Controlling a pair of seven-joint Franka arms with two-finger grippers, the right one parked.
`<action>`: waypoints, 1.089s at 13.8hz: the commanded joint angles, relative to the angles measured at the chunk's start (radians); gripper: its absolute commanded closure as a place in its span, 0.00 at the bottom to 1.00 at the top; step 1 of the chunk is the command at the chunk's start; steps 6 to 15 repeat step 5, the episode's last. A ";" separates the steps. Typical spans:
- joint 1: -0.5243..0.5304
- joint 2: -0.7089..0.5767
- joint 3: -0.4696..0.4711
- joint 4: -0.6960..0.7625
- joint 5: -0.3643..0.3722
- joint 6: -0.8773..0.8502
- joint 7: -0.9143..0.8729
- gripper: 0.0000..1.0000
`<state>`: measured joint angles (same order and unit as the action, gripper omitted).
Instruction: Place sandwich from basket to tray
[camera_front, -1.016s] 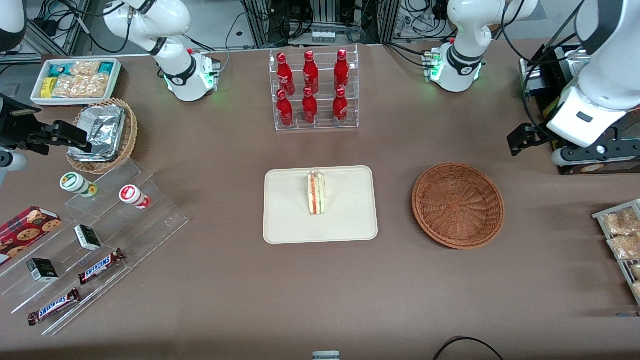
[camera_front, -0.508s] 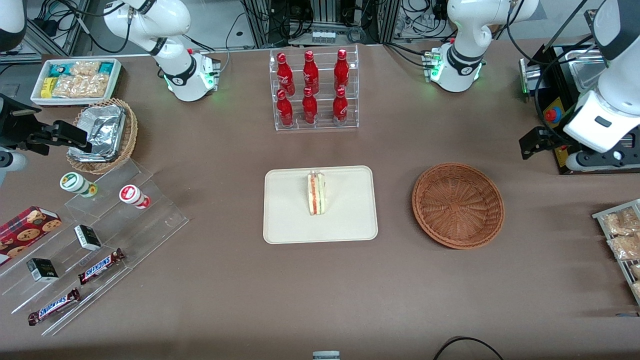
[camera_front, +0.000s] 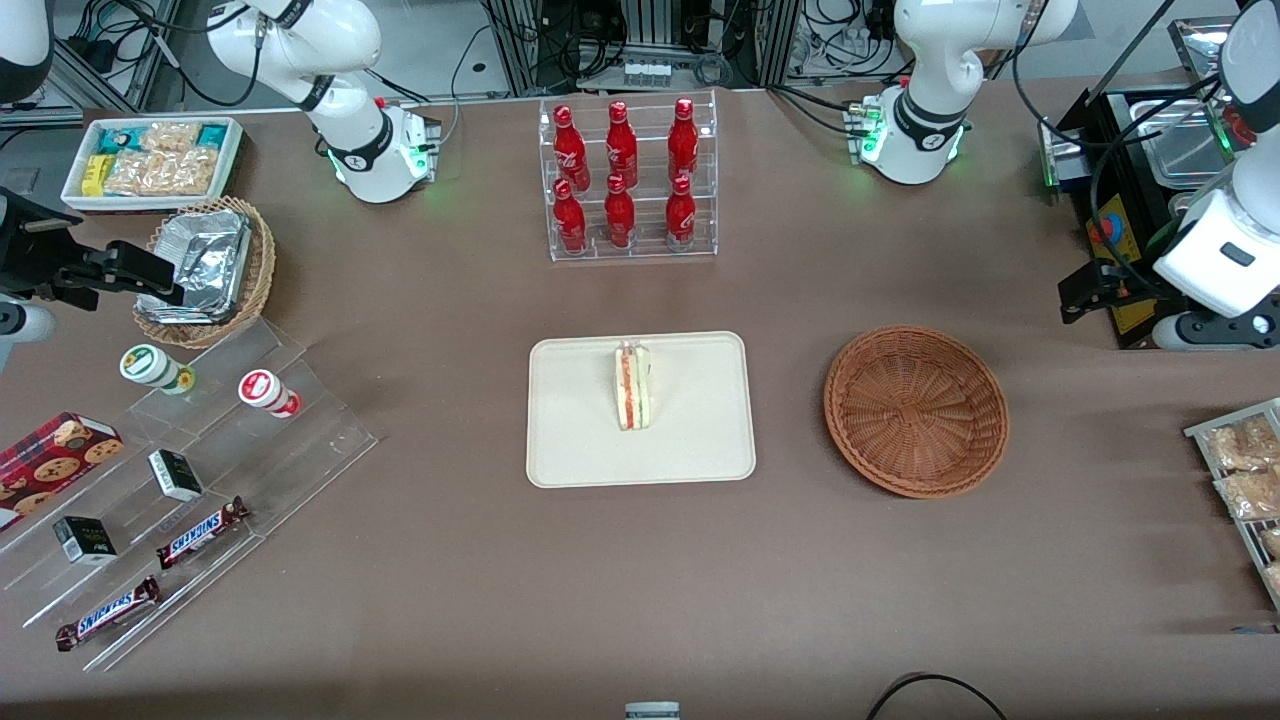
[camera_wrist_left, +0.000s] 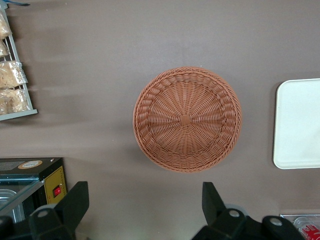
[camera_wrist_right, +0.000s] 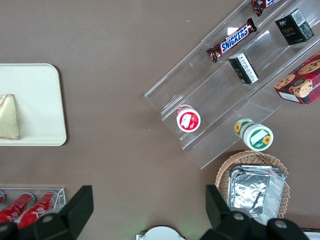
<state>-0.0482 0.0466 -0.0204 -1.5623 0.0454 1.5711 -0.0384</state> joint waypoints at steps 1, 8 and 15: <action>-0.010 0.003 0.007 0.030 -0.010 -0.033 0.015 0.00; -0.010 -0.007 0.007 0.027 -0.010 -0.034 0.028 0.00; -0.010 -0.007 0.007 0.027 -0.010 -0.034 0.028 0.00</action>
